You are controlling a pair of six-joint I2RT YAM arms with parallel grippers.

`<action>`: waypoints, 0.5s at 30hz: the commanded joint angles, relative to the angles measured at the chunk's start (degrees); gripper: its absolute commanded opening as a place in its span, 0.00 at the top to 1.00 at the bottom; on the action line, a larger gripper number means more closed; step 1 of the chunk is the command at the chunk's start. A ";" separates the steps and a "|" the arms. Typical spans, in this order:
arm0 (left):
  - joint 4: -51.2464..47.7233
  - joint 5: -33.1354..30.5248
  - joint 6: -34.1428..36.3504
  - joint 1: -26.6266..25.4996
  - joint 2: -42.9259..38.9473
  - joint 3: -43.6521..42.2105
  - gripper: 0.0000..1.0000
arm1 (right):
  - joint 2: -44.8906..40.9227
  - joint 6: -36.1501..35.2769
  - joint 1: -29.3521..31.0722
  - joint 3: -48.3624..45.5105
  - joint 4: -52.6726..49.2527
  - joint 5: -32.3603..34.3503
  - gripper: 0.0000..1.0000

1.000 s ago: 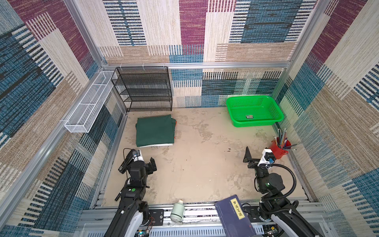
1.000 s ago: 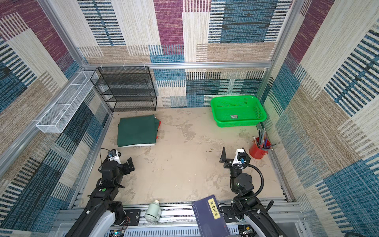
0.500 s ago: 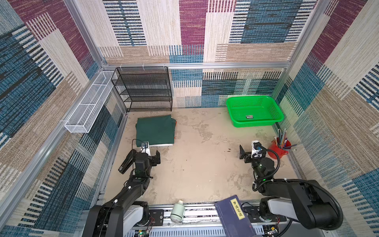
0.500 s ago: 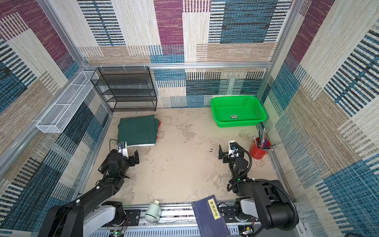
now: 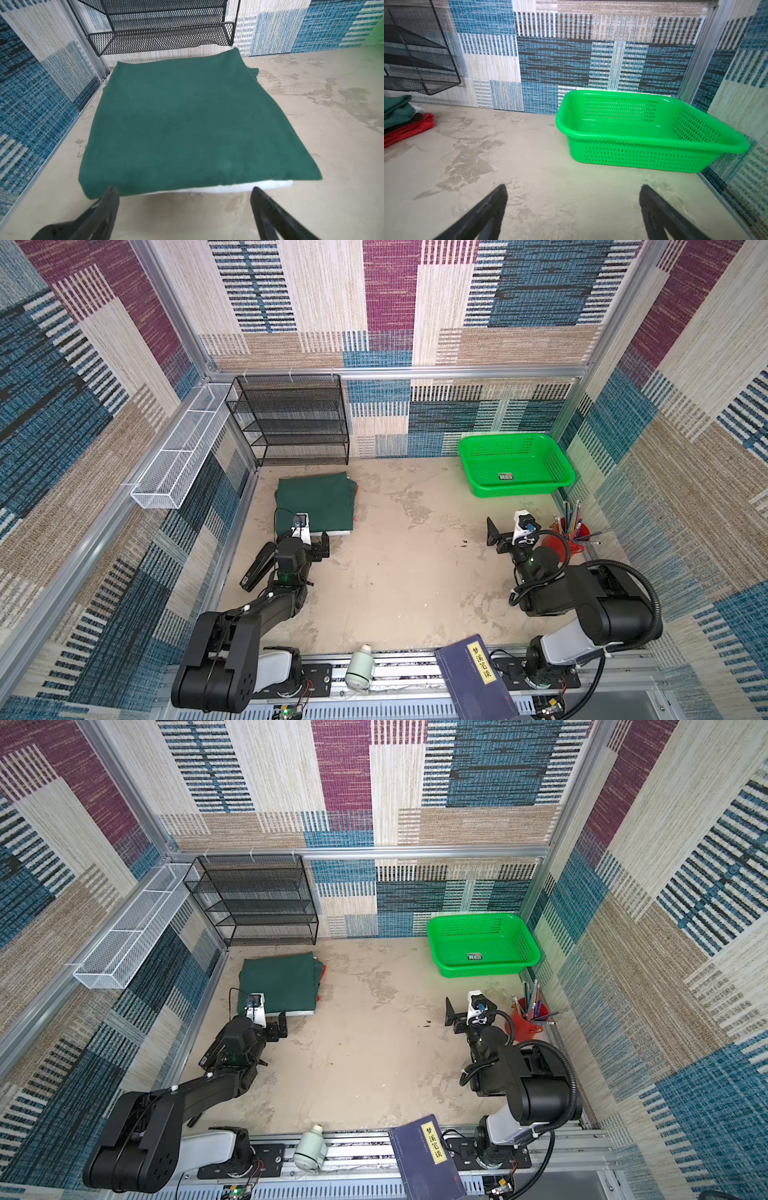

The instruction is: Fold and stack the t-shirts

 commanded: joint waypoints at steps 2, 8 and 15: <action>2.53 2.98 4.32 0.00 4.40 1.65 0.01 | -0.01 1.74 -0.47 0.38 -1.67 -0.87 0.01; 26.89 0.63 3.63 0.65 13.60 -5.86 0.01 | 0.03 3.72 -1.42 0.55 -2.03 0.75 0.01; 19.20 1.81 3.76 0.86 12.53 -2.72 0.01 | -0.05 3.17 -1.42 0.74 -2.39 0.21 0.01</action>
